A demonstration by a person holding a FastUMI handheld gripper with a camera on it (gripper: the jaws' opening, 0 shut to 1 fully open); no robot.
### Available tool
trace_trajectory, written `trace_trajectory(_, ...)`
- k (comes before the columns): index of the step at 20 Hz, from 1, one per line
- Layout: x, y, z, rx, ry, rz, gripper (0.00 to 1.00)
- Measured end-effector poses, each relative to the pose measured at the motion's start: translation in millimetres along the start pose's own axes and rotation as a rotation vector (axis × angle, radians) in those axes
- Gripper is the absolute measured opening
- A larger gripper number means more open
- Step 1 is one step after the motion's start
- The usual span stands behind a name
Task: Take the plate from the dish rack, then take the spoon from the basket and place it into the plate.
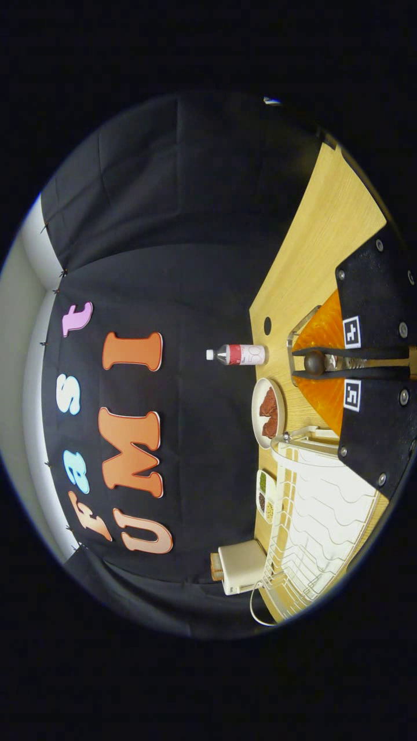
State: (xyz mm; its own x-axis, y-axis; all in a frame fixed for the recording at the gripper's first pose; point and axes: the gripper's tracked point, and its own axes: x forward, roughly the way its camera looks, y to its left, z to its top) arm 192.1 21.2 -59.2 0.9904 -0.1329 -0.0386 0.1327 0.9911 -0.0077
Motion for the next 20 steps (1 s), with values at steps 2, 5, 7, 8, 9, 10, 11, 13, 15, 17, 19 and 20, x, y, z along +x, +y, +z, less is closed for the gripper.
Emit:
trace_trajectory(2, -4, -4, 14, -0.013, -0.03, -0.01, 0.05)
trace_trajectory(5, -17, -6, 35, -0.017, -0.067, -0.01, 0.05)
trace_trajectory(7, -29, -8, 49, -0.02, -0.085, -0.004, 0.05)
trace_trajectory(8, -35, -8, 54, -0.019, -0.094, -0.001, 0.05)
trace_trajectory(9, -42, -7, 59, -0.02, -0.098, 0.005, 0.05)
trace_trajectory(10, -50, -5, 64, -0.022, -0.102, 0.013, 0.05)
trace_trajectory(11, -60, -3, 69, -0.021, -0.109, 0.024, 0.05)
trace_trajectory(13, -79, 2, 77, -0.026, -0.121, 0.045, 0.05)
trace_trajectory(15, -99, 11, 83, -0.034, -0.128, 0.072, 0.05)
trace_trajectory(17, -123, 23, 86, -0.031, -0.134, 0.11, 0.05)
trace_trajectory(19, -144, 35, 86, -0.032, -0.142, 0.14, 0.05)
trace_trajectory(20, -154, 41, 83, -0.035, -0.136, 0.155, 0.05)
